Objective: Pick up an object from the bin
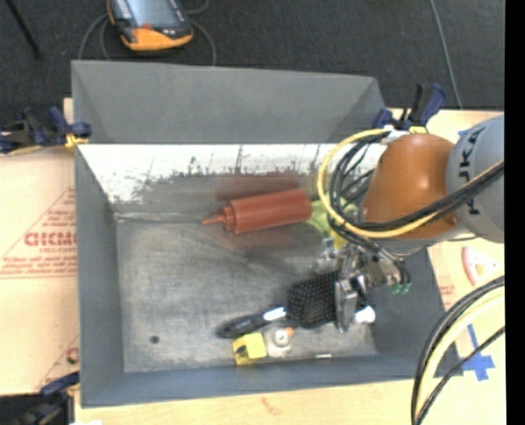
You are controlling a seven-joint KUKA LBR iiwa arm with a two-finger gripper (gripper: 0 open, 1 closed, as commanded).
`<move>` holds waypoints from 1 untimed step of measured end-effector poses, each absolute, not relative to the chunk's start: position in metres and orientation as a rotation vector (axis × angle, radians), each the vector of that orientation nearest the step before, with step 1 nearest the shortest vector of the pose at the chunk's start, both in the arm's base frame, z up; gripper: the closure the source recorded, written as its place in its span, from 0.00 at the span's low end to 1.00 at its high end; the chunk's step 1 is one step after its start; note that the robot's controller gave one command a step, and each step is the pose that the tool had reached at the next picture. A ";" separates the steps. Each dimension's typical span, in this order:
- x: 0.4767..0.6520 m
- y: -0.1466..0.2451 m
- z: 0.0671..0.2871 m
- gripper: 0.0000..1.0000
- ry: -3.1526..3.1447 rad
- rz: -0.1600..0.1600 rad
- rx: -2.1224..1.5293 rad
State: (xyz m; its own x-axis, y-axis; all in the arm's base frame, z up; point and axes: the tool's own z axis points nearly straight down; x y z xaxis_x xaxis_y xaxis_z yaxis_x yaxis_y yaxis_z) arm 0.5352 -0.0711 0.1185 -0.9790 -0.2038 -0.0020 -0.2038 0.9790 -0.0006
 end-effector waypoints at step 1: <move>0.536 -0.072 0.131 1.00 3.119 -0.003 -0.321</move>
Offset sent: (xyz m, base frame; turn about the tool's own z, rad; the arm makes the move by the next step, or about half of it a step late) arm 0.0000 -0.0001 0.0157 0.0000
